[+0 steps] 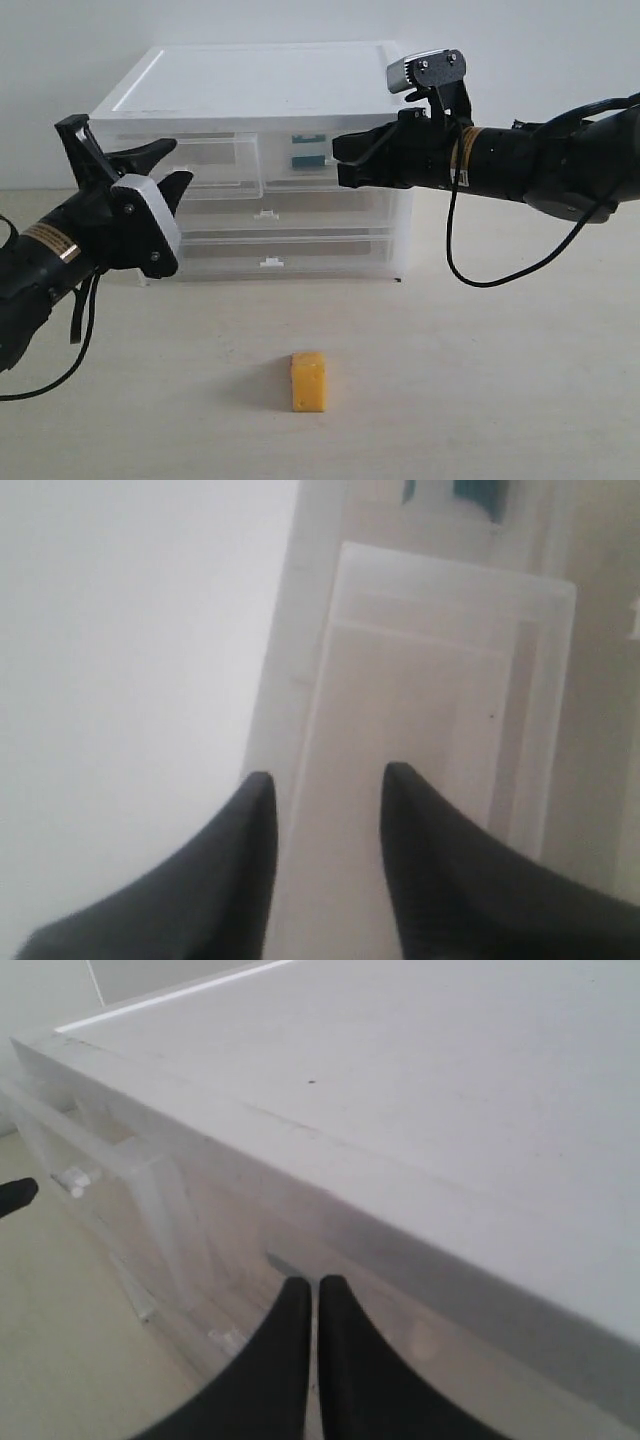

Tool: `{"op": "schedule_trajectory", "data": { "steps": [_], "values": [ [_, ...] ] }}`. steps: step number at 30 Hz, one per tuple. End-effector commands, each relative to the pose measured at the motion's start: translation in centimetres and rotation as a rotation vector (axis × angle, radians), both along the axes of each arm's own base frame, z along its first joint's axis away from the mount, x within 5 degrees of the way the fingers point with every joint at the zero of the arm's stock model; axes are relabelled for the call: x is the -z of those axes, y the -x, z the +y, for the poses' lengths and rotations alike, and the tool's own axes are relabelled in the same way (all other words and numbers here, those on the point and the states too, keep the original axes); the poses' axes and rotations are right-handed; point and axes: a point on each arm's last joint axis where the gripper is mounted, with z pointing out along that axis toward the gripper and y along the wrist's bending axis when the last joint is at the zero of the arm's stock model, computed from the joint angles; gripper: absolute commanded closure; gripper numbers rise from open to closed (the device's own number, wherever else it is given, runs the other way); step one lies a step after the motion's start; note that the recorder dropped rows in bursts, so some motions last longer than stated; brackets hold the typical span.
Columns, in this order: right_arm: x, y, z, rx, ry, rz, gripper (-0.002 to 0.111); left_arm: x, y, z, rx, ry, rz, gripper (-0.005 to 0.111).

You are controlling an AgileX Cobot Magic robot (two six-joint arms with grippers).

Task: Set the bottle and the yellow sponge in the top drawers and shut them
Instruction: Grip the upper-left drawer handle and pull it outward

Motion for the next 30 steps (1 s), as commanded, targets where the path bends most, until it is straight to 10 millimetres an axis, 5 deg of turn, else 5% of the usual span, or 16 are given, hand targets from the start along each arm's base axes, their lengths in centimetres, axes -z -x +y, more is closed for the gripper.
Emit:
{"op": "schedule_trajectory", "data": {
  "steps": [1, 10, 18, 25, 30],
  "values": [
    [-0.6, 0.0, 0.0, -0.003, -0.008, -0.016, 0.108, 0.4, -0.8, 0.0, -0.014, -0.046, 0.098, 0.084],
    [-0.6, 0.0, 0.0, -0.001, -0.005, -0.017, 0.108, 0.7, -0.9, 0.4, -0.033, -0.049, 0.134, 0.069],
    [-0.6, 0.0, 0.0, -0.001, -0.005, -0.017, 0.108, 0.0, -2.0, 1.4, -0.038, -0.024, 0.122, 0.073],
    [-0.5, -0.1, 0.0, 0.008, 0.005, -0.014, 0.108, 2.0, -3.6, 0.9, -0.022, -0.034, 0.16, 0.073],
    [-0.5, -0.1, -0.1, 0.01, 0.008, -0.016, 0.108, 1.9, -3.4, 0.9, -0.015, -0.037, 0.092, 0.099]
  ]
}}
